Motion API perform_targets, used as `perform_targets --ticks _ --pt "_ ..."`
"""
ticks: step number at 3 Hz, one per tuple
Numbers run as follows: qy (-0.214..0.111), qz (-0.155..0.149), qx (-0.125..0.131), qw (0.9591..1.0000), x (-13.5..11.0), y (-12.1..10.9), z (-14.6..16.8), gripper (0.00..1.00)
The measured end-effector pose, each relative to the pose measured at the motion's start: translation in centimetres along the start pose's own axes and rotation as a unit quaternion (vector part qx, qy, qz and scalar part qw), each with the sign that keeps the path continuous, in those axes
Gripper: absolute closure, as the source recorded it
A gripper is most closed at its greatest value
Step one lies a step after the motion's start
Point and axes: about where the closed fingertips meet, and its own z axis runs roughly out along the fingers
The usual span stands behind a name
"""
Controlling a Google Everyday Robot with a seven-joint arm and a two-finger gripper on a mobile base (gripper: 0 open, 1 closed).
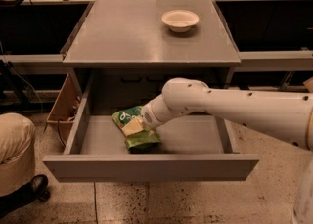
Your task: Pick green rice chip bag from top drawer and place on counter
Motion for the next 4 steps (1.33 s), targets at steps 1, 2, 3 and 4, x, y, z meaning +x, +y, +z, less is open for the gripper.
perform_targets --ticks 1,2,3,4 --pt "-0.006 -0.015 0.023 0.9996 -0.4 -0.1 -1.4 0.69" --pt "0.002 -0.055 0.063 0.9965 -1.4 -1.2 -3.9 0.98" --pt "0.015 -0.079 0.089 0.9928 -1.8 -2.5 -5.9 1.0" --pt "0.033 -0.108 0.115 0.987 -1.6 -4.1 -9.6 1.0"
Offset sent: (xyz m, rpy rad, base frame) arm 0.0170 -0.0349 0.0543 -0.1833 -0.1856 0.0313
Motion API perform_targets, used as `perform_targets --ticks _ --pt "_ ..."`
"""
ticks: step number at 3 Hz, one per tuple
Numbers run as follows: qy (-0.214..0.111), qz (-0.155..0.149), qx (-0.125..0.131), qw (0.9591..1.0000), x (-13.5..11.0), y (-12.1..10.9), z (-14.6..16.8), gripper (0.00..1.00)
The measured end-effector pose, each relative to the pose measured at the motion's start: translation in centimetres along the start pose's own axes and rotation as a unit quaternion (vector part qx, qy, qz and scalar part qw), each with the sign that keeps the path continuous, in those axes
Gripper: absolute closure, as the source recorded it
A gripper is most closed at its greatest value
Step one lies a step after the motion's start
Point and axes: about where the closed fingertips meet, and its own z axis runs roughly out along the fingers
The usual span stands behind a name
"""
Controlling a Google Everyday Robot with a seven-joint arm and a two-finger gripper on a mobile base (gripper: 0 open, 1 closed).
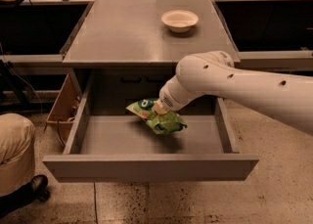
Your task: Pick green rice chip bag from top drawer and place on counter
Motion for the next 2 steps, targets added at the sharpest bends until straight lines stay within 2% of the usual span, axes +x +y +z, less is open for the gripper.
perform_targets --ticks 2 --pt "0.028 -0.046 0.022 0.9983 1.6 -2.9 -6.3 1.0"
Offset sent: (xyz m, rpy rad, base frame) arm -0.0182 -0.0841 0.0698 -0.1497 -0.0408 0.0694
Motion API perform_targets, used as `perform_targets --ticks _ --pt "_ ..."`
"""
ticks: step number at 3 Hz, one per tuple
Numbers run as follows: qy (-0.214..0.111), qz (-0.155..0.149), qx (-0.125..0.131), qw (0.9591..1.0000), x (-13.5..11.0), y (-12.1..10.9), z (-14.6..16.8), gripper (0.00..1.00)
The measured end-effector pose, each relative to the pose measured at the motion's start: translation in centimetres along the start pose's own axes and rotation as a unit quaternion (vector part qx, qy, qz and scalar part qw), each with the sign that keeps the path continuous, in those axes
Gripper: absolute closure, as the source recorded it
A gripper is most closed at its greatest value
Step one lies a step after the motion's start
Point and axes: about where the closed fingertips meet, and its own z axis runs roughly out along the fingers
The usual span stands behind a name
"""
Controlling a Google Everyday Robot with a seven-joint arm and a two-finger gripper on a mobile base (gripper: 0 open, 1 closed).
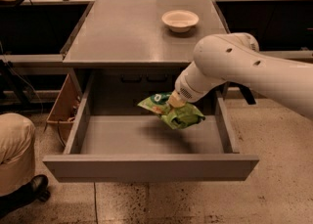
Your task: Pick green rice chip bag from top drawer and place on counter
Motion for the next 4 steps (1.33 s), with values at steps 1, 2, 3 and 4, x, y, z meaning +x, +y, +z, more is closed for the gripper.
perform_targets --ticks 1,2,3,4 --pt "0.013 -0.016 0.01 0.9997 0.5 -1.2 -2.2 1.0" --pt "0.035 -0.032 0.026 0.9985 0.7 -2.5 -4.3 1.0" --pt "0.055 -0.042 0.045 0.9966 1.0 -3.5 -5.9 1.0" --pt "0.055 -0.042 0.045 0.9966 1.0 -3.5 -5.9 1.0"
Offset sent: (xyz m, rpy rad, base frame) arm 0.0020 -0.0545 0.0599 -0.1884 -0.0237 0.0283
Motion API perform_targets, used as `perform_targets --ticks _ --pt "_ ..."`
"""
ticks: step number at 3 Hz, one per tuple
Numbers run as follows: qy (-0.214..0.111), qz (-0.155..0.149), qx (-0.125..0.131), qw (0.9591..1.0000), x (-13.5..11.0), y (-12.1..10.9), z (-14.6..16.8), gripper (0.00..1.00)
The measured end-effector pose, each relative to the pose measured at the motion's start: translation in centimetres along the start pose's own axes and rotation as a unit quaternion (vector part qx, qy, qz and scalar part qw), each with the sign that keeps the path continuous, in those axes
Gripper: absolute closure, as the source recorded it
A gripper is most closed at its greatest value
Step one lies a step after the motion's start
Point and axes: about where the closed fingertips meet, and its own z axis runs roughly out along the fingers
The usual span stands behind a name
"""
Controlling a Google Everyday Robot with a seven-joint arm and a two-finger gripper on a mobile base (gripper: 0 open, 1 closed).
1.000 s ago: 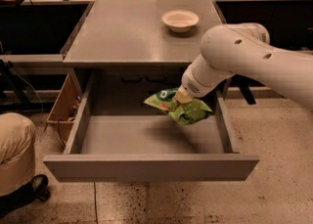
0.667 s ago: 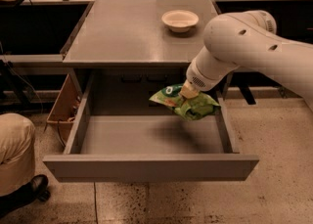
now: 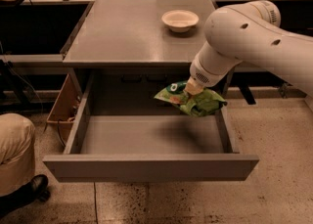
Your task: Pick green rice chip bag from top drawer and place on counter
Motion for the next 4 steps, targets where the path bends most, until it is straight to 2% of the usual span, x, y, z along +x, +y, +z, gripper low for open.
perform_targets --ticks 1,2,3,4 --pt "0.0 -0.008 0.012 0.9999 -0.9 -0.8 -0.9 1.0" --pt "0.001 -0.044 0.067 0.9968 -4.5 -4.1 -5.8 1.0" --pt "0.001 -0.072 0.106 0.9917 -7.4 -6.4 -9.1 1.0" --pt "-0.002 -0.099 0.134 0.986 -10.0 -8.1 -11.1 1.0"
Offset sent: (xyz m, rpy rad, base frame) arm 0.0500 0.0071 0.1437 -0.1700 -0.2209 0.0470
